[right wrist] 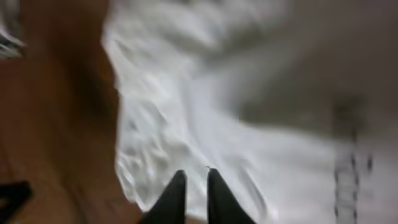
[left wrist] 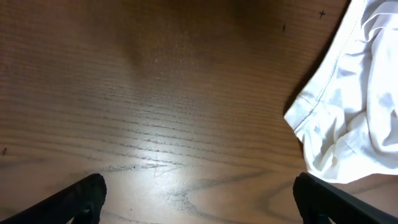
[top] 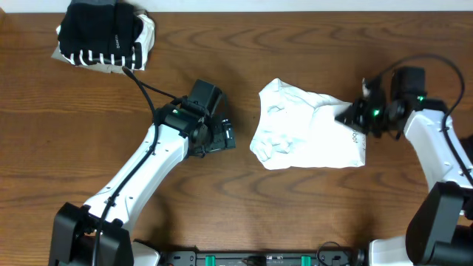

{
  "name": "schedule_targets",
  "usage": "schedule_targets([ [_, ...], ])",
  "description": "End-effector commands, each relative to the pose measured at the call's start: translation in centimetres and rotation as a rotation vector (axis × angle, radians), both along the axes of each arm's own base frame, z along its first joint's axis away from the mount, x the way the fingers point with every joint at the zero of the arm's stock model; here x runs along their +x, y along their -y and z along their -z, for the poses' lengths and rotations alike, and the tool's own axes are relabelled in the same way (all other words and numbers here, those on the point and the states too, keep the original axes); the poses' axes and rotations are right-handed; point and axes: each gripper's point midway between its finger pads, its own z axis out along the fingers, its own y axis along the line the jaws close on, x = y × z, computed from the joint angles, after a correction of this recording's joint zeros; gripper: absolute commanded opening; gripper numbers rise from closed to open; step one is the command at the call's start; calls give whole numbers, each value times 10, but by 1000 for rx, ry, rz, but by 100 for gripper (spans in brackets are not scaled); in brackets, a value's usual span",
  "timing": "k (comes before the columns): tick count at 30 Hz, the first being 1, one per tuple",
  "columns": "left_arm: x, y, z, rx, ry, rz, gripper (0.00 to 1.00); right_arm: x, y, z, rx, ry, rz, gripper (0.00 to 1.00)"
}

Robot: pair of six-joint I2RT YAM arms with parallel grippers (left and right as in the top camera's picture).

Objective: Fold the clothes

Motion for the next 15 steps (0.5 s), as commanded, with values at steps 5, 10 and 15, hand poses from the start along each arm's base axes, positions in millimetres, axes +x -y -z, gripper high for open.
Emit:
schedule_targets([
  [5, 3, 1, -1, -8, 16, -10, 98, 20, -1, -3, 17, 106, -33, 21],
  [10, 4, 1, -1, -11, 22, -10, 98, 35, -3, 19, 43, 118, -41, 20],
  [15, 2, 0, 0, -7, 12, -9, 98, 40, -13, 50, 132, 49, -30, 12],
])
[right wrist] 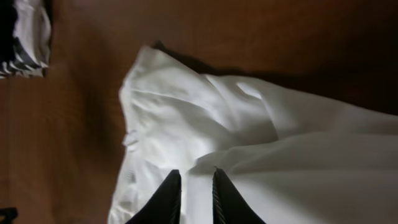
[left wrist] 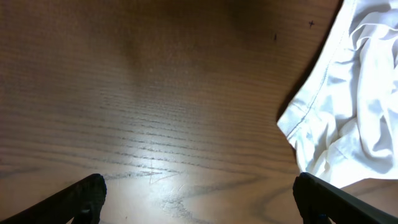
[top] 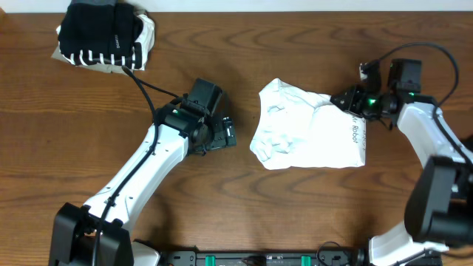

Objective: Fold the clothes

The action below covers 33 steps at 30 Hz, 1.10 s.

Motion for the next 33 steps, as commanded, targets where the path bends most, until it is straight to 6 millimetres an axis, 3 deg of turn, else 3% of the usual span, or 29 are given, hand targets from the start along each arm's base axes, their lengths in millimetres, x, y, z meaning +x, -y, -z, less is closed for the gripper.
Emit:
schedule_targets([
  [1, -4, -2, 1, 3, -12, -9, 98, -9, -9, 27, 76, -93, -3, 12],
  [5, -4, -3, 1, 5, -13, -9, 98, -13, -7, 56, 67, -159, 7, 12],
  [9, -4, -3, 1, 5, -14, -9, 98, -10, 8, 82, -28, -183, 46, 12],
  [12, -4, -2, 1, 4, -14, -9, 98, -3, 12, 76, -31, -157, 54, 8],
  [16, 1, 2, -1, -11, 12, 26, 98, 12, 14, 27, -1, -77, 52, 6],
  [19, 7, 15, -5, -62, 47, 97, 98, 17, 17, -21, -25, -1, 30, 15],
  [21, 12, 20, -8, -86, 69, 105, 98, 18, 16, -60, -63, 83, -9, 32],
  [23, 16, 25, -8, -109, 81, 112, 98, 14, 21, -93, -117, 135, 7, 57],
  [25, 18, 35, -6, -148, 84, 150, 98, 4, 26, -124, -163, 176, 31, 98],
  [28, 18, 57, 0, -239, 72, 262, 98, -19, 25, -154, -175, 205, 41, 99],
  [33, 26, 80, 21, -331, 58, 354, 98, -62, 18, -171, -173, 160, 28, 99],
])
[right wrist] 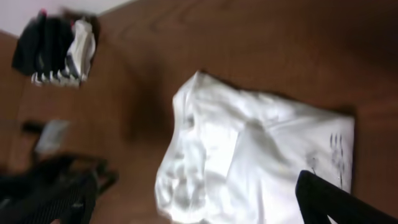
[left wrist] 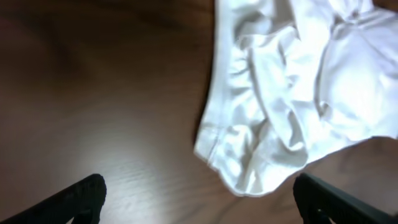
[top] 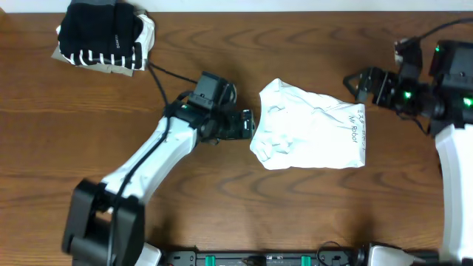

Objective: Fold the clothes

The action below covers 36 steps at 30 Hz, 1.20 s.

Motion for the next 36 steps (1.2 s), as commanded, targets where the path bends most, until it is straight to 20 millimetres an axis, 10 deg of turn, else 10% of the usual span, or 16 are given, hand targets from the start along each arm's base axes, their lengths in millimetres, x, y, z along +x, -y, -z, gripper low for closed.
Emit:
schedule_targets([
  [1, -4, 17, 17, -70, -35, 101, 98, -18, 1, 2, -27, -31, -11, 99],
  [14, 28, 36, 40, -116, 82, 167, 98, -89, -11, 25, -46, -264, -144, 99],
  [36, 42, 55, 69, -198, 96, 201, 98, -100, -13, 27, -37, -307, -153, 99],
])
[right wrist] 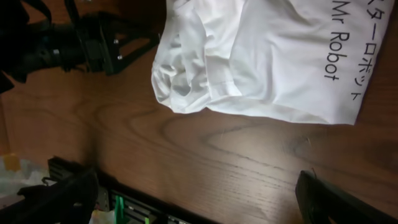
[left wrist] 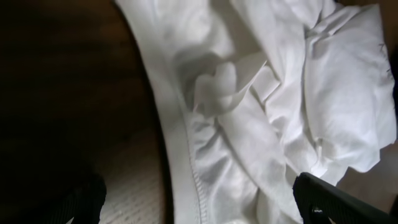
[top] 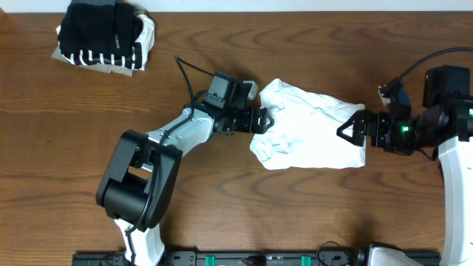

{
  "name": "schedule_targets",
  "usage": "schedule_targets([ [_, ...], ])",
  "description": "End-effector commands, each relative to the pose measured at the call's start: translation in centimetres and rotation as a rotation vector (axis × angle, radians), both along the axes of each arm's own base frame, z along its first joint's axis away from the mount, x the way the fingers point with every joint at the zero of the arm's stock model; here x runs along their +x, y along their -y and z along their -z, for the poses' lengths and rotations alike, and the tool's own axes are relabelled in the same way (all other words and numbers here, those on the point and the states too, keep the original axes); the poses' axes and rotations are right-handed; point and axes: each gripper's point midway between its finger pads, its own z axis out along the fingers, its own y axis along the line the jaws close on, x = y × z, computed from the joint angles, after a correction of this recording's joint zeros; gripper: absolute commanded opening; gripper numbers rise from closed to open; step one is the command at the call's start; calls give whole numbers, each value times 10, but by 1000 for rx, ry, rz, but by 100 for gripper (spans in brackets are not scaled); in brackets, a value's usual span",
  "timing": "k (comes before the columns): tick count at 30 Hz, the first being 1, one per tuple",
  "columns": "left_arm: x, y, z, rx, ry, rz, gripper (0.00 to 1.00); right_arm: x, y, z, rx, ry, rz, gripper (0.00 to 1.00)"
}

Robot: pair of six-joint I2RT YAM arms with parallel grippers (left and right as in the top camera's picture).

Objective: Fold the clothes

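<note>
A crumpled white shirt (top: 307,127) with black "Mr Robot" lettering (right wrist: 336,59) lies on the wooden table (top: 222,199). My left gripper (top: 260,118) is open at the shirt's left edge. In the left wrist view the stitched hem (left wrist: 186,168) runs between its spread fingers, the left gripper (left wrist: 199,211) low over the cloth. My right gripper (top: 351,133) is open at the shirt's lower right edge. In its own view the right gripper (right wrist: 199,211) hangs over bare wood with nothing between its fingers, the shirt (right wrist: 261,56) ahead of it.
A folded stack of black, striped and white clothes (top: 103,33) sits at the far left corner. The table's front edge with black and green rail (top: 259,258) runs along the bottom. Bare wood lies in front of the shirt.
My left gripper has moved right from just beside the shirt to its left hem, still open. The right gripper has come from beyond the shirt's top right corner to its lower right edge.
At first my right gripper was shut at the shirt's right side and the left was open, well left of the shirt. Then the right stood shut near the top right. Later it was open beyond that corner, with the left near the shirt. Now both flank it, open.
</note>
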Motion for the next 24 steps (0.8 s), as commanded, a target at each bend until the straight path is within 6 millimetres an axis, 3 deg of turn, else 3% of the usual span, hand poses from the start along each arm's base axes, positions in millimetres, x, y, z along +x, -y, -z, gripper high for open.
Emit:
schedule_targets([
  [1, -3, 0, 17, 2, -31, 14, 98, -4, -1, -3, -1, 15, -16, 99],
  [10, -14, 12, 36, -59, -108, 51, 98, -5, -1, -3, -1, 11, -16, 99],
  [24, -56, 49, 48, -27, -146, 164, 98, -3, -1, -3, -4, 21, -23, 99],
])
